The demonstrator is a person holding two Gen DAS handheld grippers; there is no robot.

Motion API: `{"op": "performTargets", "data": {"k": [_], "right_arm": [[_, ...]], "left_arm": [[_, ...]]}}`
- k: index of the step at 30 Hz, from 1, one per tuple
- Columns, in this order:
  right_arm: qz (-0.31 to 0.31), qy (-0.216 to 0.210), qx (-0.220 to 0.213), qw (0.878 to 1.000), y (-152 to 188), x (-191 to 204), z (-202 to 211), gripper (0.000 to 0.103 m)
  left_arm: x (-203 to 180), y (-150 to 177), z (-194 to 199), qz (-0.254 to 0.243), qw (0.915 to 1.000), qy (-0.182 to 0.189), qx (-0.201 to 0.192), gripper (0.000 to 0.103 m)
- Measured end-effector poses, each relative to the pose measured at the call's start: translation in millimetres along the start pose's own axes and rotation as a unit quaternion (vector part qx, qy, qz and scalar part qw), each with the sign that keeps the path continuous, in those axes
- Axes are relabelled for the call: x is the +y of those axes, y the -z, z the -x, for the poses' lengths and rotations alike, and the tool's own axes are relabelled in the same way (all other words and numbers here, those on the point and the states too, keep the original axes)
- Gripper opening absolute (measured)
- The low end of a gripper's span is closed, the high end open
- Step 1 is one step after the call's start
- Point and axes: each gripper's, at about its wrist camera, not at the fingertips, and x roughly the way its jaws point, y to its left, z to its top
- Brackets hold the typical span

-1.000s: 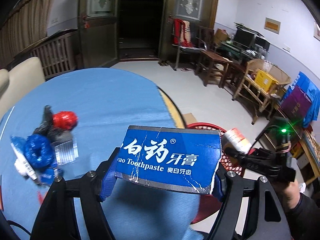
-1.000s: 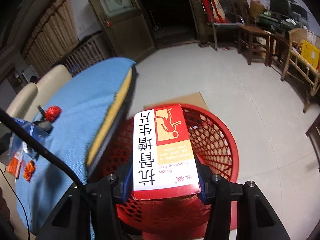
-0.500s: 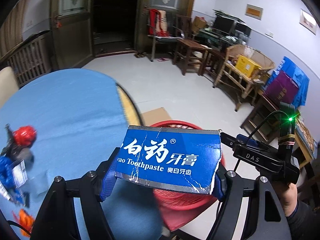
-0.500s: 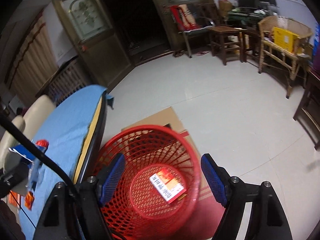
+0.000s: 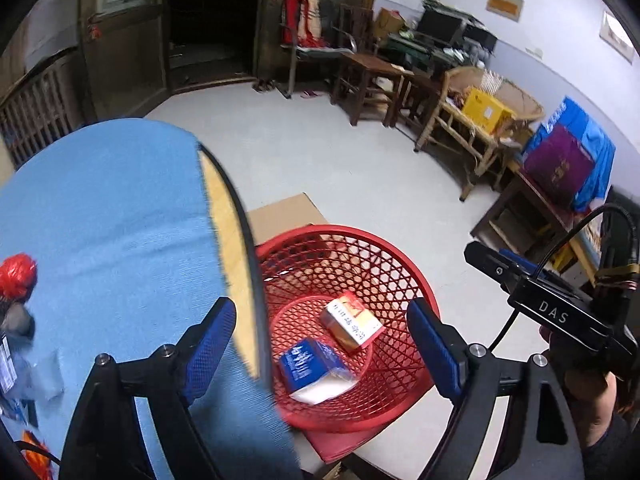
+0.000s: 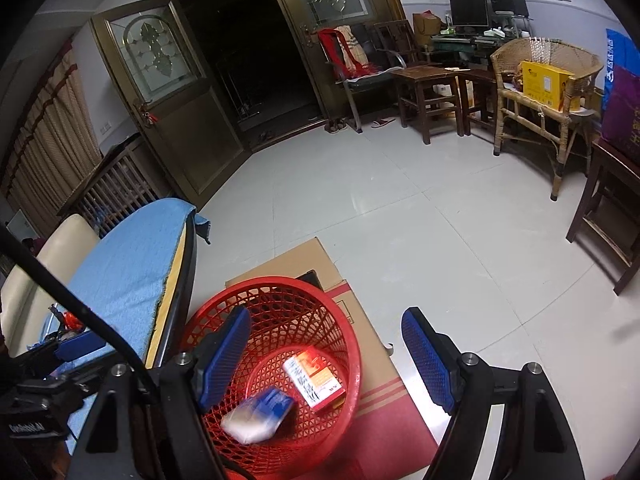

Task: Collect trash
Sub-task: 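Carry both boxes to the red basket and open both tools over it, then grasp the orange mesh bag with the left tool while the right grasps the clear plastic tray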

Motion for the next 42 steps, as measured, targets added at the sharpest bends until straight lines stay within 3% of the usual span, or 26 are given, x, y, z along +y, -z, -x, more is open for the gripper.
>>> {"op": "performTargets", "data": {"k": [6,10,16,22,24,31,32,33,37,42], "right_arm": [[0.025,-0.023,0.010,0.999,4.8,24.4,-0.3,0.081],[0.052,-0.042,0.033,0.997,15.8,50.5,-10.1,0.081],[0.104,-0.079,0.053,0.990,32.3,105.7,-13.5,0.081],[0.151,-0.109,0.060,0.981,49.4,157.4,-7.1,0.081],[0.169,-0.116,0.062,0.977,55.8,171.9,-4.5,0.081],[0.191,-0.117,0.066,0.972,63.4,192.6,0.5,0.081],[0.191,-0.115,0.067,0.972,62.6,195.0,-0.1,0.081],[0.192,-0.113,0.068,0.972,62.7,195.7,-0.6,0.081],[0.194,-0.112,0.073,0.972,60.1,191.9,-2.7,0.081],[0.214,-0.133,0.083,0.964,66.0,216.7,-8.5,0.081]], "left_arm": [[55.5,34.9,45.6,0.063,0.9970,-0.039,-0.025,0.087],[101.0,74.4,80.9,0.122,0.9884,-0.083,-0.035,0.087],[175.7,129.0,121.7,0.211,0.9621,-0.165,-0.049,0.088],[225.5,160.3,123.8,0.316,0.9283,-0.193,-0.037,0.087],[229.3,162.2,120.7,0.331,0.9234,-0.191,-0.039,0.088],[249.5,167.4,97.6,0.350,0.8987,-0.264,-0.006,0.087],[250.0,169.3,96.7,0.350,0.8990,-0.263,-0.006,0.085],[247.5,170.7,98.5,0.340,0.9003,-0.272,-0.014,0.071],[244.0,178.8,107.0,0.332,0.9064,-0.260,-0.022,0.070],[245.0,198.2,129.0,0.337,0.9019,-0.268,-0.035,0.070]]}}
